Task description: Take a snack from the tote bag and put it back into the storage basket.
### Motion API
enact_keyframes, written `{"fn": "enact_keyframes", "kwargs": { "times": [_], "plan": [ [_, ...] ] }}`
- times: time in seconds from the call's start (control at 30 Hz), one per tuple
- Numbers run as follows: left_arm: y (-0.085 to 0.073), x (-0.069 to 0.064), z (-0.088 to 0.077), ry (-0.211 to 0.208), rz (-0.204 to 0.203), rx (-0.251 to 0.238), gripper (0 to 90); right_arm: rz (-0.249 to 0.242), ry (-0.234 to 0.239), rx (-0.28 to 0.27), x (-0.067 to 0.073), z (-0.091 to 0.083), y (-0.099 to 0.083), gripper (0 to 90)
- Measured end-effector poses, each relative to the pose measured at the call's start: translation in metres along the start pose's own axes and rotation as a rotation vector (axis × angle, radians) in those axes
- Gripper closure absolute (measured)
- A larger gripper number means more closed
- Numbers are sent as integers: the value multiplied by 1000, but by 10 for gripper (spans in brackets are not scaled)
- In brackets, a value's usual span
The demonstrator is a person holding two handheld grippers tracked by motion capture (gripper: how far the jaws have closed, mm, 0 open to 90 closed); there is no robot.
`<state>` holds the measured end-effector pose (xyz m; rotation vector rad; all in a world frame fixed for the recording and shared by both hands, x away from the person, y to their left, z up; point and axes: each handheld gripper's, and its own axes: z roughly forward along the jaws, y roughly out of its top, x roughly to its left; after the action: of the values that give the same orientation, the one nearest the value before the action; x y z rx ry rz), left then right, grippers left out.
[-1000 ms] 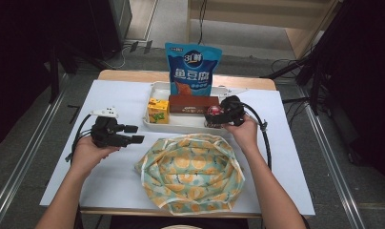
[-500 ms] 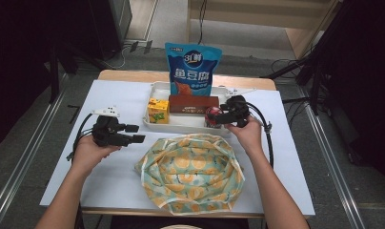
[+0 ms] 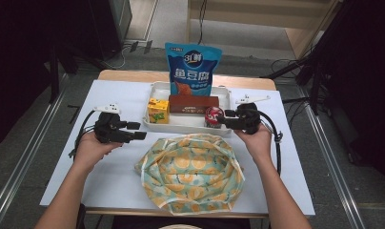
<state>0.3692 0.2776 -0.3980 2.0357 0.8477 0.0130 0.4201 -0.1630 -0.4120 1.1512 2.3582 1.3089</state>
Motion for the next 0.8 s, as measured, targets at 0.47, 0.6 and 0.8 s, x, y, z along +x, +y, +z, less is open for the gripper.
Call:
{"fn": "enact_keyframes", "kwargs": {
  "times": [0.47,0.6,0.8],
  "plan": [
    [5,1,10,2,16,25,407,-12,-3,59,-1,2,-14,900],
    [5,1,9,1,15,22,407,-12,0,73,0,5,-15,900],
    [5,1,9,1,18,23,407,-22,12,75,6,10,-14,900]
  ]
}}
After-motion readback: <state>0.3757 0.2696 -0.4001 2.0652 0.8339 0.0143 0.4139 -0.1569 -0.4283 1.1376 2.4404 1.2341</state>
